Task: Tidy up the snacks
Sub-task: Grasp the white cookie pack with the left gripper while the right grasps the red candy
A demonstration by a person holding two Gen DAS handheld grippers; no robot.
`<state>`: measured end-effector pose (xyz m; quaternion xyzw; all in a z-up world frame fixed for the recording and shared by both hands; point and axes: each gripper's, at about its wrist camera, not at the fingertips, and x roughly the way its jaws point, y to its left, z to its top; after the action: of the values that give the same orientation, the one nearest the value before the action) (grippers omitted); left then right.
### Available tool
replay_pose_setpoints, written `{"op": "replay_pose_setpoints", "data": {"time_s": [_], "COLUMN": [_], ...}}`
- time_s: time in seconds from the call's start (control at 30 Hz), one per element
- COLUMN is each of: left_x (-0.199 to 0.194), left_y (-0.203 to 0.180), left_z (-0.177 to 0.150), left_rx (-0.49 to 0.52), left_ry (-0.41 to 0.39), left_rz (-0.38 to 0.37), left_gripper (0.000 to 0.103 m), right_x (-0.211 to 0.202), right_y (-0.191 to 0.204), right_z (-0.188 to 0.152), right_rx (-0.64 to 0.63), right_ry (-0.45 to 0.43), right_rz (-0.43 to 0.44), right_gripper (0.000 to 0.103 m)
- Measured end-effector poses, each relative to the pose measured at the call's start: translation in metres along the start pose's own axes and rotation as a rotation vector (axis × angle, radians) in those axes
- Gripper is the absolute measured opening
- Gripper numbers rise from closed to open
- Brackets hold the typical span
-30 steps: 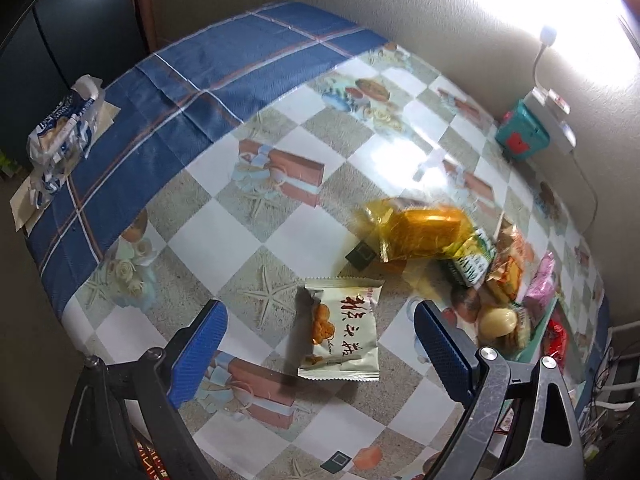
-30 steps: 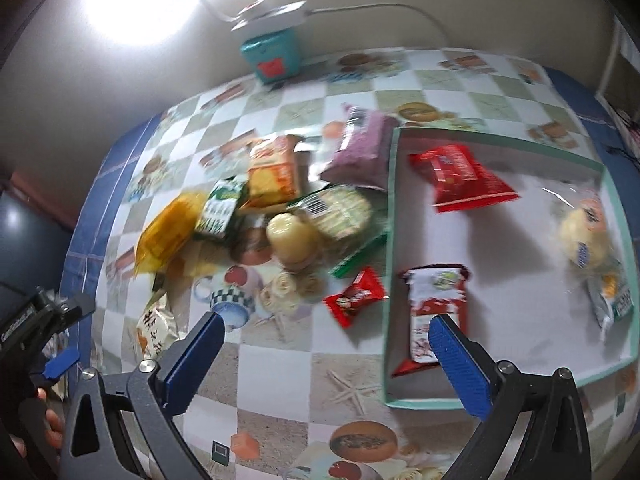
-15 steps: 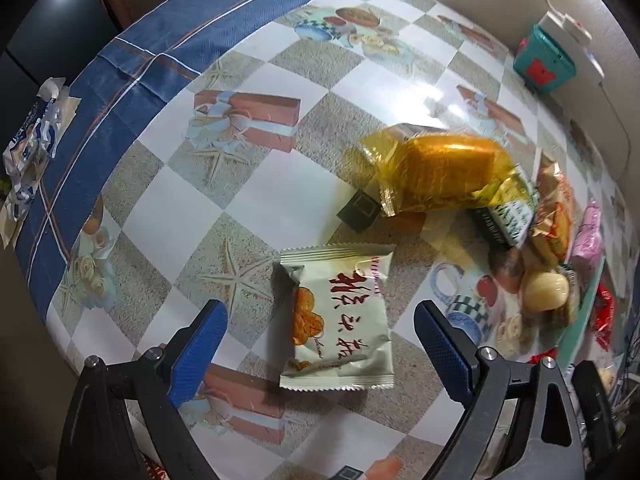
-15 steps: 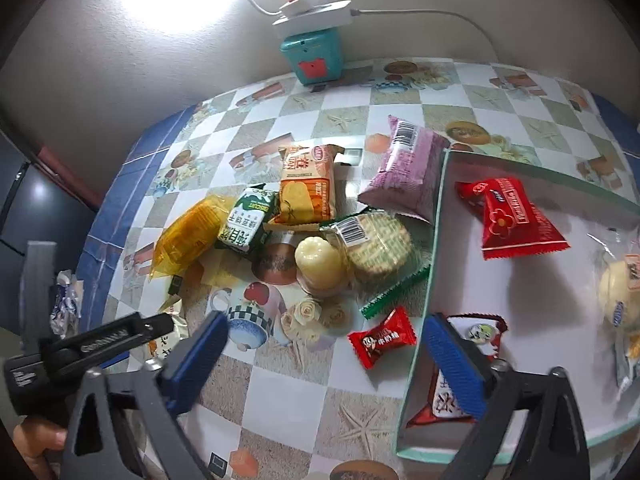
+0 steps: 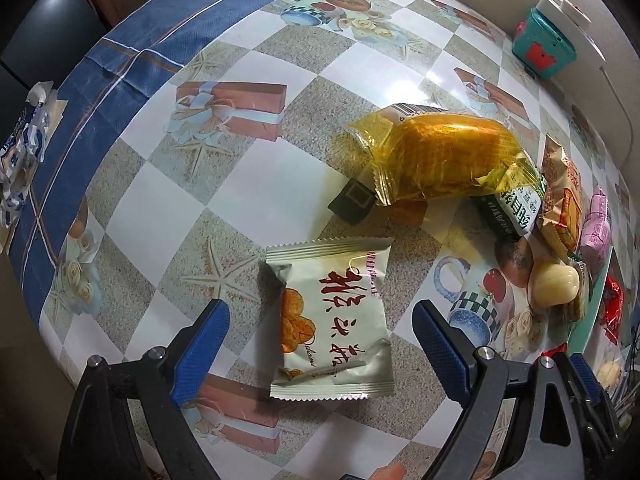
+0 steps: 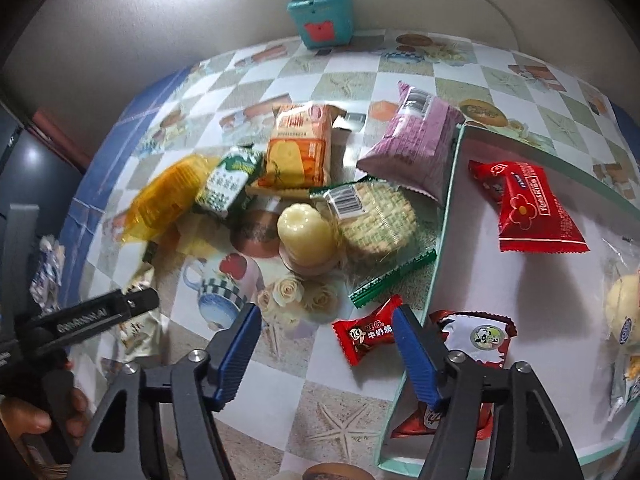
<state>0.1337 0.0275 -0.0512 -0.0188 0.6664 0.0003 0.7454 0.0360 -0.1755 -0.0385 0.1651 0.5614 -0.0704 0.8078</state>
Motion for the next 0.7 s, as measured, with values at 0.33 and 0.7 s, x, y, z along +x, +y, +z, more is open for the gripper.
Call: {"op": "replay_pose_setpoints", "data": {"time_s": [0.33, 0.7], "left_x": [0.007, 0.013], "left_y": [0.008, 0.014], "left_z": [-0.001, -0.002], "left_rx": [-0.008, -0.023], "left_ry": [0.007, 0.023], "left_rz": [-0.013, -0.021], "left_gripper": [0.091, 0.074], "right_x": [0.013, 0.023], "right_y": [0.01, 0.015], "right_z": [0.0, -0.006], "right_rx": [-0.055, -0.028], "right_ry": [0.031, 0.094], "right_rz": [-0.06, -0.006], "right_gripper": [0.066, 0.051]}}
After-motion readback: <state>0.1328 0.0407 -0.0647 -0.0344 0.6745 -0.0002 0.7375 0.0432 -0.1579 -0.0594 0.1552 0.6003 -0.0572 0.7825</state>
